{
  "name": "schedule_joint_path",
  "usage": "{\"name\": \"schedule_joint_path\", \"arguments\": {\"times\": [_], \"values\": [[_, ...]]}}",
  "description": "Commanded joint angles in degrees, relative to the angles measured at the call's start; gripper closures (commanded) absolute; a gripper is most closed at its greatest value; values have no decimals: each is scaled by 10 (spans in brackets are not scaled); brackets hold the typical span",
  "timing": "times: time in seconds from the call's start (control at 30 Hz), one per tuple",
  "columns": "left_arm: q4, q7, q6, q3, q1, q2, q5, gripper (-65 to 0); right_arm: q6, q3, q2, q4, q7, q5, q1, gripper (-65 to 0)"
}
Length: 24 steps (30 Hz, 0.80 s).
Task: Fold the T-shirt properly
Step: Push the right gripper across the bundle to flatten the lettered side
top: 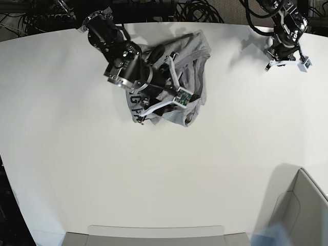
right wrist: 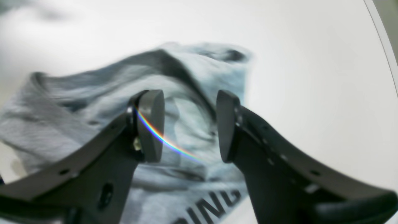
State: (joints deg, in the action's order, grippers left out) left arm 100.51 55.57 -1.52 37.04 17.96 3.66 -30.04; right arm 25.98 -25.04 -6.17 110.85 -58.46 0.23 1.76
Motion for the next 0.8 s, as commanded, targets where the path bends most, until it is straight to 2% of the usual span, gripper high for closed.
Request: {"name": "schedule_joint_path", "arguments": {"times": [0.0,0.17,0.37,0.6,0.77], "values": [[9,-6,1,1,-1,0,-3,0,-5,10,4,8,12,11,12,-274],[9,-6,2,1,-1,-1,-3,0,-30,39,5,-40,12,14,34,-274],[9,-1,2,1,-16,-2,-3,0,-43,41,10,-123,12,14,80,-274],[9,-1,2,1,-16,-2,-3,0,-45,36,52,-200,14,14,109,-274],[9,-1,2,1,-16,-2,-3,0,-44,-17,59,-204,29,14,123,-264]]}}
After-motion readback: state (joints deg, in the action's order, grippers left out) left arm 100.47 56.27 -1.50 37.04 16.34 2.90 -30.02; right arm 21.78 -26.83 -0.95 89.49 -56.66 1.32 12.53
